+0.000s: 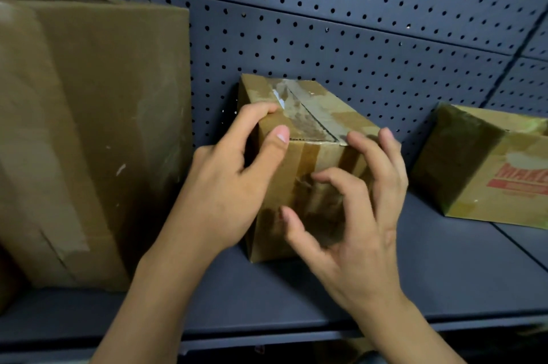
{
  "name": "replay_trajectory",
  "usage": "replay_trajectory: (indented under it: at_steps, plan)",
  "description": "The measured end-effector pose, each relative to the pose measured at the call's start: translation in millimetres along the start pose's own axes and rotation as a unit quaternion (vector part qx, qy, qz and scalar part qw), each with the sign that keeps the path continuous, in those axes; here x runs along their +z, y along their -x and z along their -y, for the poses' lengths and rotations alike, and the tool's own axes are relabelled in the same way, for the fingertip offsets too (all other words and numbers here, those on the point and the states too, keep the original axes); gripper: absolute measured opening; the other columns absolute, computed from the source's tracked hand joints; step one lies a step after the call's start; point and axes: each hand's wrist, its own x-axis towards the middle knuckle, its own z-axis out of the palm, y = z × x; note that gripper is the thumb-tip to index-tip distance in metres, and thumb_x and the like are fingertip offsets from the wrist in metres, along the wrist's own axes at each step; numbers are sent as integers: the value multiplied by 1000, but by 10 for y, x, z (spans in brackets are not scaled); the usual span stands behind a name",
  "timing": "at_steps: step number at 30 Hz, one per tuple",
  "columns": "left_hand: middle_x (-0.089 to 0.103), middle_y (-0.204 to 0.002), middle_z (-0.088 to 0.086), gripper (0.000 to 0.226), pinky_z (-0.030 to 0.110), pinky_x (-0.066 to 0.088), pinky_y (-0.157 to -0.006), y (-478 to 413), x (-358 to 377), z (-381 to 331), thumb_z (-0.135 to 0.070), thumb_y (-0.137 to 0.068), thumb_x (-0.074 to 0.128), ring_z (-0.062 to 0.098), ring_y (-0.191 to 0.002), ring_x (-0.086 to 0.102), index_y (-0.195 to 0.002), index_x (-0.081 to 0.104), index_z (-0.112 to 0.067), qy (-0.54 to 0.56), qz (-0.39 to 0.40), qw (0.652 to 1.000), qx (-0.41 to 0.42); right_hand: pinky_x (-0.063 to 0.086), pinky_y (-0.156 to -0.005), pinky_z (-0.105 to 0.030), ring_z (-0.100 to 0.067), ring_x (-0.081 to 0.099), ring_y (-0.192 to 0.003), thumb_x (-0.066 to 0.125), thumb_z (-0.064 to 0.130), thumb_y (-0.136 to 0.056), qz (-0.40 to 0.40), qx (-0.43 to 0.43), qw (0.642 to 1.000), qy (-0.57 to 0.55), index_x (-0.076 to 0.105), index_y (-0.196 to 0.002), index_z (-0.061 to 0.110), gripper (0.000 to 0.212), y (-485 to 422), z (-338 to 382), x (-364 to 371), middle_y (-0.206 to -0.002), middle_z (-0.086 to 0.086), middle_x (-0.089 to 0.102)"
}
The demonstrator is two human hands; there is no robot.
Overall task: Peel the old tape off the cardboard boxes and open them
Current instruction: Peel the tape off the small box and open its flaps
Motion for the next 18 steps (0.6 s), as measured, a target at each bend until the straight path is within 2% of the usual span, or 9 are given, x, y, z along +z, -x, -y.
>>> replay_trajectory:
  at_steps: [4, 7, 11, 13, 15, 16, 18]
  plan:
    - [67, -81, -4, 41, 16, 40, -63, 9, 1, -18, -75, -88, 26, 5, -78, 60, -121, 45, -60, 5, -3, 1000, -4, 22, -120, -45, -40, 26, -145, 74, 35, -88, -18, 19, 1000, 7, 71, -94, 10, 26, 4, 19, 59, -140, -19, 44]
    - [64, -79, -8, 44, 16, 38, -64, 10, 8, -32, -75, -85, 25, 6, -81, 58, -121, 46, -60, 10, -12, 1000, -9, 23, -119, -43, -40, 28, -143, 72, 24, -92, -24, 21, 999, 4, 72, -85, 8, 17, 6, 7, 49, -138, -18, 47]
    - [61, -69, -12, 51, 12, 37, -57, 9, -3, -53, -73, -76, 25, 6, -71, 58, -120, 48, -59, 14, -14, 1000, -7, 25, -116, -34, -36, 37, -136, 67, 18, -94, -29, 37, 999, -3, 68, -86, 3, 17, -46, -29, -15, -132, -16, 53]
    - [61, -72, -20, 52, 10, 39, -55, 12, -5, -73, -73, -76, 25, 1, -70, 59, -119, 49, -58, 17, -14, 1000, -9, 27, -115, -31, -35, 39, -134, 65, 18, -95, -28, 34, 999, 0, 66, -87, 2, 18, -76, -52, -40, -130, -16, 55]
    - [62, -73, -20, 46, 10, 41, -57, 11, 0, -71, -75, -80, 28, 2, -72, 61, -118, 48, -59, 19, -14, 1000, -15, 30, -113, -30, -34, 42, -131, 64, 16, -96, -23, 28, 999, -1, 65, -87, 1, 17, -87, -66, -64, -128, -15, 56]
    - [62, -74, -16, 41, 14, 45, -63, 10, 4, -63, -78, -85, 30, 6, -77, 61, -118, 48, -61, 16, -13, 1000, -20, 32, -111, -29, -33, 45, -129, 63, 15, -96, -20, 26, 999, -4, 64, -88, 1, 16, -95, -74, -82, -127, -13, 57]
    - [62, -86, -13, 35, 37, 52, -77, 6, 5, -55, -73, -87, 31, 19, -94, 59, -118, 45, -65, 7, -9, 999, -30, 40, -105, -28, -26, 52, -122, 56, 17, -100, -33, 36, 998, -37, 59, -90, 7, 14, -137, -97, -143, -120, -5, 59]
